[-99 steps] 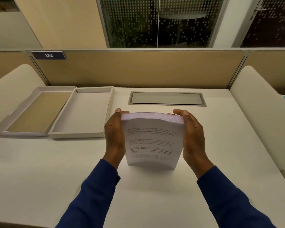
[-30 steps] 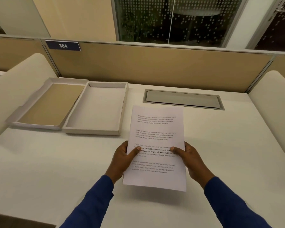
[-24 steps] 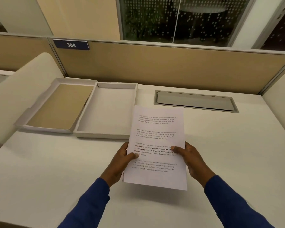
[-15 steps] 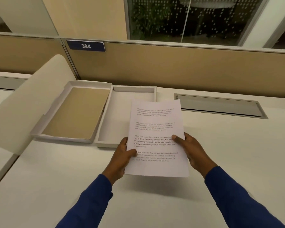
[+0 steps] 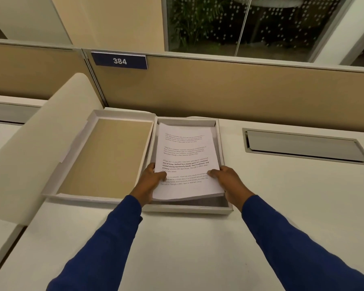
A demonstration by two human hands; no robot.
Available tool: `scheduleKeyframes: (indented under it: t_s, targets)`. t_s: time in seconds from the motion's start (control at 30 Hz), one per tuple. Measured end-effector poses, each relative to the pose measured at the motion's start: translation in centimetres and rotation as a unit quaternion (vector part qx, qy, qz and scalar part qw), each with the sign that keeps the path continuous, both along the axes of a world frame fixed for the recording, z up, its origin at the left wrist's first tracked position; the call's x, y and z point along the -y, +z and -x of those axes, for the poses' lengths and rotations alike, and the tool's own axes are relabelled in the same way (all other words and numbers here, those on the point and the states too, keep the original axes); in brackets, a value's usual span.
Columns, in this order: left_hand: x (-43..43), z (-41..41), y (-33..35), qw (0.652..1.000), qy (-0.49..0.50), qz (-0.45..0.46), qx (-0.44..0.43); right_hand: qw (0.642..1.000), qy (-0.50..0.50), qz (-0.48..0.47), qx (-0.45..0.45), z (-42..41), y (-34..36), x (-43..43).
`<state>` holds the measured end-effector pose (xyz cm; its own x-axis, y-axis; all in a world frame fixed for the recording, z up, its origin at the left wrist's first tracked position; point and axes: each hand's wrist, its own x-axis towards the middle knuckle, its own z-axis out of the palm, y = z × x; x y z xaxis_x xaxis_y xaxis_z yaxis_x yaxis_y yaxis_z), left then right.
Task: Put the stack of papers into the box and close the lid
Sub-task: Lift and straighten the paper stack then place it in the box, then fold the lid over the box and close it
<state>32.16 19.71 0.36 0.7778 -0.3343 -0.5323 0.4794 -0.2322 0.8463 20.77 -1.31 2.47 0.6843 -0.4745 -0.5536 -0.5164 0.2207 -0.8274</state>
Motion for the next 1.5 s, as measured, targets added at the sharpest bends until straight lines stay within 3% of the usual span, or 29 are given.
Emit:
scheduleKeyframes:
  t_s: [0.27, 0.57, 0.87, 1.0, 1.1, 1.2, 1.37, 1.5]
  targets:
    - [1.3, -1.6, -2.3, 0.996, -0.012, -0.082, 0.015, 0.996, -0.025, 0.048, -0.066, -1.9, -2.9, -0.5]
    - [1.5, -1.5, -2.4, 0.985, -0.048, -0.130, 0.099, 0.986, -0.031, 0.127, -0.105, -1.9, -3.0, -1.6]
    - [0.9, 0.0, -1.5, 0.934, -0.102, -0.260, 0.224, 0.974, 0.009, 0.203, -0.101, -1.6, -1.4, -1.7]
    - [-0.8, 2.2, -0.6, 0.944, 0.006, -0.183, 0.276, 0.942, 0.052, 0.323, -0.070, -0.1, -0.6, -1.2]
    - [-3.2, 4.1, -0.3, 0.922, 0.125, -0.147, 0.337, 0.928, 0.015, 0.370, -0.042, 1.0, -1.0, -0.9]
    - [-5.9, 5.2, -1.2, 0.893, 0.219, -0.153, 0.361, 0.926, 0.021, 0.366, -0.084, 2.1, -2.5, -0.6]
    - [-9.4, 5.5, -2.8, 0.868, 0.339, -0.215, 0.291, 0.931, 0.063, 0.336, -0.129, 3.3, -4.4, -1.5]
    - [-11.3, 4.9, -3.3, 0.901, 0.382, -0.185, 0.093, 0.923, 0.073, 0.358, -0.117, 3.7, -4.8, -2.1]
